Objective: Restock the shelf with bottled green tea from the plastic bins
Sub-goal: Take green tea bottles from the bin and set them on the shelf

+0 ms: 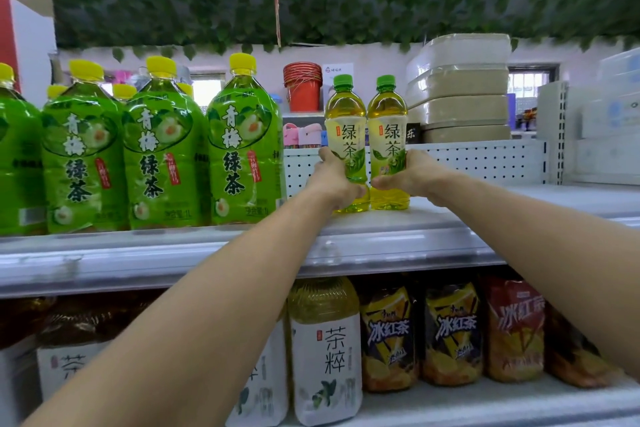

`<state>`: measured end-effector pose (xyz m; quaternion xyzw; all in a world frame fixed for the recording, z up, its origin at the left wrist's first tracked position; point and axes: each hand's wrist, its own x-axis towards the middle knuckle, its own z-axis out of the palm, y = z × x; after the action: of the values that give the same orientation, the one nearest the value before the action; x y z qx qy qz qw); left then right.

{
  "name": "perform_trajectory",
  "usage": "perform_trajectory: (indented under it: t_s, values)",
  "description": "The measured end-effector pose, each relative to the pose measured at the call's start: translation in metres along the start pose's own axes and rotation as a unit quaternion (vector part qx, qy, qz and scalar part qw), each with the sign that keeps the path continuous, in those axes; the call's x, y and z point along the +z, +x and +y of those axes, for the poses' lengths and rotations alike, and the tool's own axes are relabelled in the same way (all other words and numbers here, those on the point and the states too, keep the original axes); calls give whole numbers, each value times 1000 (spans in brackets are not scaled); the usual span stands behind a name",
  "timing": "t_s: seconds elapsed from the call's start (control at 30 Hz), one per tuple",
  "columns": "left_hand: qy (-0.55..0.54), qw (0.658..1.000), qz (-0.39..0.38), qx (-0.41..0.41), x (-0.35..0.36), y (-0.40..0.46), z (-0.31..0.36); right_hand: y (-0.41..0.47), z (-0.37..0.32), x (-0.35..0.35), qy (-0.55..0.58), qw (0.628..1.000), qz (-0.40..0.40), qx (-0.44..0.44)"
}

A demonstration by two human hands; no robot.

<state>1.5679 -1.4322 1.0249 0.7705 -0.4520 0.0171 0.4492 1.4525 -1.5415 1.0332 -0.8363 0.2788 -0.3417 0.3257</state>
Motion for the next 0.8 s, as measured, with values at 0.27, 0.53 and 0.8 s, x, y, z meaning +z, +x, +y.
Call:
perform_trajectory:
  t_s: [0.27,0.53,0.8]
  values:
    - [11,1000,6,-2,3,4,-1,0,1,2,-51,998,20,-26]
    - [85,995,-50,-9,-11,-15,13,-38,-15,-5,-127,989,-46,-53]
    - [222,960,69,158,-38,-127,7,-146,-20,0,-253,949,113,-152]
